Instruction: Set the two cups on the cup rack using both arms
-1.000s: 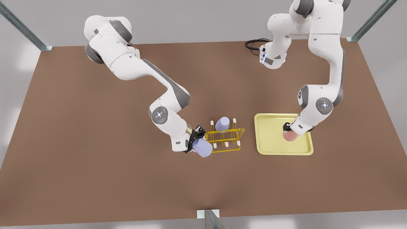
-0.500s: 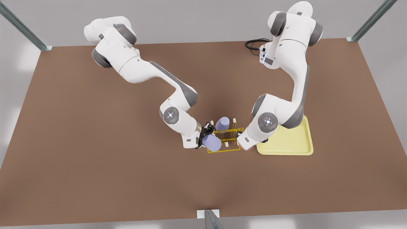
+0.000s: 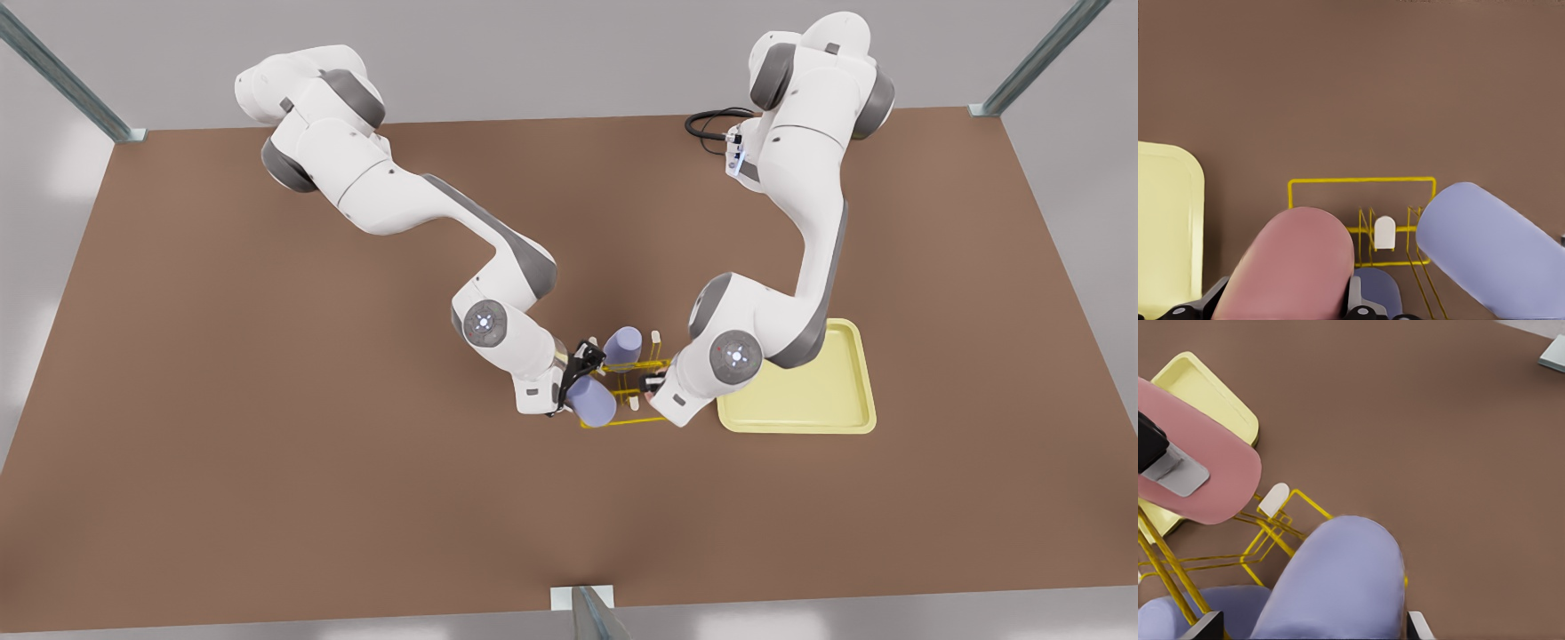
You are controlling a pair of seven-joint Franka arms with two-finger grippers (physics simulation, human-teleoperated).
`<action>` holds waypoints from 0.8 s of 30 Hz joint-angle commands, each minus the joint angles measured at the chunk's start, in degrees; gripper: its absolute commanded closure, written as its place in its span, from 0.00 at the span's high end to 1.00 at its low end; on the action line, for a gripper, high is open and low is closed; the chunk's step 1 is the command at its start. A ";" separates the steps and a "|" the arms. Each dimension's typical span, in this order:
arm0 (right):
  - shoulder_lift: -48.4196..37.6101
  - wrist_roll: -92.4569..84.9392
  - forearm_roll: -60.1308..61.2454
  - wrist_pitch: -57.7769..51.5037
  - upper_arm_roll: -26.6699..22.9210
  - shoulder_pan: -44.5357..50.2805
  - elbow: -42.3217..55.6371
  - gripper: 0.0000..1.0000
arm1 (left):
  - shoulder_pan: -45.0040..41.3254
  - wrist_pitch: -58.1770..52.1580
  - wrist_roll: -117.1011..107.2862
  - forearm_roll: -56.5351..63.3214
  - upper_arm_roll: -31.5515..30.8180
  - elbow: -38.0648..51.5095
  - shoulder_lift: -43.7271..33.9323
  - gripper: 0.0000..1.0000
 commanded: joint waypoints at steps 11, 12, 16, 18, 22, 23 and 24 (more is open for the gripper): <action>-11.51 4.60 -0.31 -41.26 -0.77 -14.35 9.16 0.98 | -0.08 -2.39 -9.50 -0.59 -0.78 -1.96 0.74 1.00; -11.77 4.60 -1.80 -45.58 -2.17 -18.05 8.81 1.00 | 0.00 -2.39 -9.50 -0.59 -0.78 -1.96 0.74 1.00; -11.68 6.18 -6.29 -51.74 -18.35 -19.29 8.46 1.00 | 0.36 -10.29 -9.59 -0.24 -0.52 5.06 0.39 1.00; -17.39 5.83 -6.20 -54.37 -18.61 -20.25 8.11 1.00 | 0.44 -17.42 -13.10 -0.15 -0.17 12.10 0.30 1.00; -34.44 5.92 -5.41 -55.43 -19.84 -20.25 -4.63 1.00 | 5.54 -24.63 -12.49 -0.24 1.68 18.51 -2.33 1.00; -36.90 6.10 -5.41 -55.08 -20.19 -20.34 -8.24 1.00 | 8.61 -24.72 -7.40 -0.15 1.50 18.51 -3.21 1.00; -39.18 6.45 -5.41 -52.89 -20.19 -20.34 -11.91 1.00 | 10.45 -25.68 -2.58 1.85 1.24 18.43 -4.96 1.00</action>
